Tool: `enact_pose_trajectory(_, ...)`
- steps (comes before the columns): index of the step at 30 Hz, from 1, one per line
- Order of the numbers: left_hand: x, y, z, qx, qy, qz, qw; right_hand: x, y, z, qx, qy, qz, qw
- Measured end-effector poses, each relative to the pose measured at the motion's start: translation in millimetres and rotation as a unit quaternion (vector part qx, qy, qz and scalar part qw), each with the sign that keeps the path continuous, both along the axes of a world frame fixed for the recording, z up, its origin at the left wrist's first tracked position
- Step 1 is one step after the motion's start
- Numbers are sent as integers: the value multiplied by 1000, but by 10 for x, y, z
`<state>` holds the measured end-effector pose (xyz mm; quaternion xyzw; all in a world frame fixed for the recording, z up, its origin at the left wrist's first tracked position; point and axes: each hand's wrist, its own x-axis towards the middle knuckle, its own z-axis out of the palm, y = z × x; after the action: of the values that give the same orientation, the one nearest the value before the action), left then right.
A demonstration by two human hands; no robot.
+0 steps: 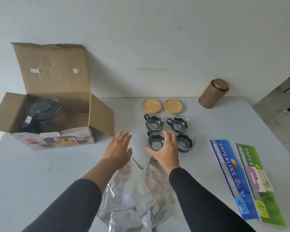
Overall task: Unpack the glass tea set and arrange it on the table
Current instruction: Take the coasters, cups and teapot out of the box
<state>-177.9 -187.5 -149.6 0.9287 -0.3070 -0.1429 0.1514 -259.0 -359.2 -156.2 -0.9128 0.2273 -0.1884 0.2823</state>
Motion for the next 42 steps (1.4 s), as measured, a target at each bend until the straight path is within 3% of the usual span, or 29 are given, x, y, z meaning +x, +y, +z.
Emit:
enact_pose_trajectory(6, -116, -70, -236, 88, 63, 52, 993, -35, -159, -197, 19, -4, 31, 999)
enact_pose_trajectory(12, -125, -105, -269, 85, 61, 57, 993, 31, -199, -237, 37, 7, 45, 998)
enact_pose_trajectory(18, -102, -112, -90, 53, 63, 52, 995, 24, -206, -157, -4, -2, 68, 998)
enact_pose_trajectory(24, 114, 68, 403, -15, -7, 44, 999, 315, 10, 226, -52, -87, 62, 993)
enact_pose_trajectory(30, 546, 663, 883, 9, -126, 85, 988, 845, 649, 649, -75, -151, 103, 980)
enact_pose_trajectory(36, 1064, 1678, 1045, 9, -136, 183, 974, 1318, 1737, 877, -26, -106, 176, 978)
enact_pose_trajectory(39, 1233, 2159, 1002, -1, -108, 243, 964, 1440, 2358, 939, 8, 0, 191, 981)
enact_pose_trajectory(42, 1363, 2504, 929, -7, -73, 241, 968, 1611, 2873, 918, 53, 90, 163, 981)
